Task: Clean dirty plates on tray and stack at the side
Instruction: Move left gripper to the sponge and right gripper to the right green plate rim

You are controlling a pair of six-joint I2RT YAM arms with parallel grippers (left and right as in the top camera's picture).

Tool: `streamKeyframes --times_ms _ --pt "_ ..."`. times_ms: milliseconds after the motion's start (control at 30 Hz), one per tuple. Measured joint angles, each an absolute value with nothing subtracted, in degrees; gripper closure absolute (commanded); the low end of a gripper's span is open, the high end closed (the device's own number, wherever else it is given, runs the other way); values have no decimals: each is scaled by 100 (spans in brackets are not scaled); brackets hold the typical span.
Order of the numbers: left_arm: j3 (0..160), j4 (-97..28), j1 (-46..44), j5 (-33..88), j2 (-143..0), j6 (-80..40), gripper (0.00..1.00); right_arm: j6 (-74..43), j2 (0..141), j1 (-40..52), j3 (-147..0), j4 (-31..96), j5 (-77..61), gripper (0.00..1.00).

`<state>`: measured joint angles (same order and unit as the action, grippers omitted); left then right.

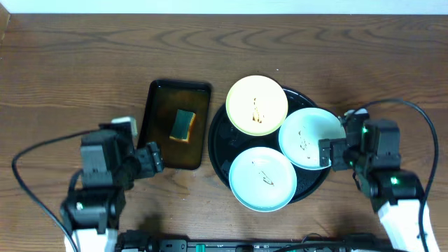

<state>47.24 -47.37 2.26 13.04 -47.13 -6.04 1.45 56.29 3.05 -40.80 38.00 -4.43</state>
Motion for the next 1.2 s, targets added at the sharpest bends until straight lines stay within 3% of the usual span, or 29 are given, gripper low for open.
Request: streamKeyframes --times_ms 233,400,767,1200 --pt "5155 -4904 226 1503 -5236 -604 19 19 5771 303 -4261 3767 -860 1" --pt "5155 -4372 226 1487 -5511 -604 19 -340 5774 281 -4261 3747 -519 1" --pt "5157 -3050 174 1304 -6676 -591 31 -556 5774 246 -4270 3677 -314 1" --pt "5157 -2084 -897 510 -8661 -224 31 -591 5776 246 -4270 3671 -296 1"
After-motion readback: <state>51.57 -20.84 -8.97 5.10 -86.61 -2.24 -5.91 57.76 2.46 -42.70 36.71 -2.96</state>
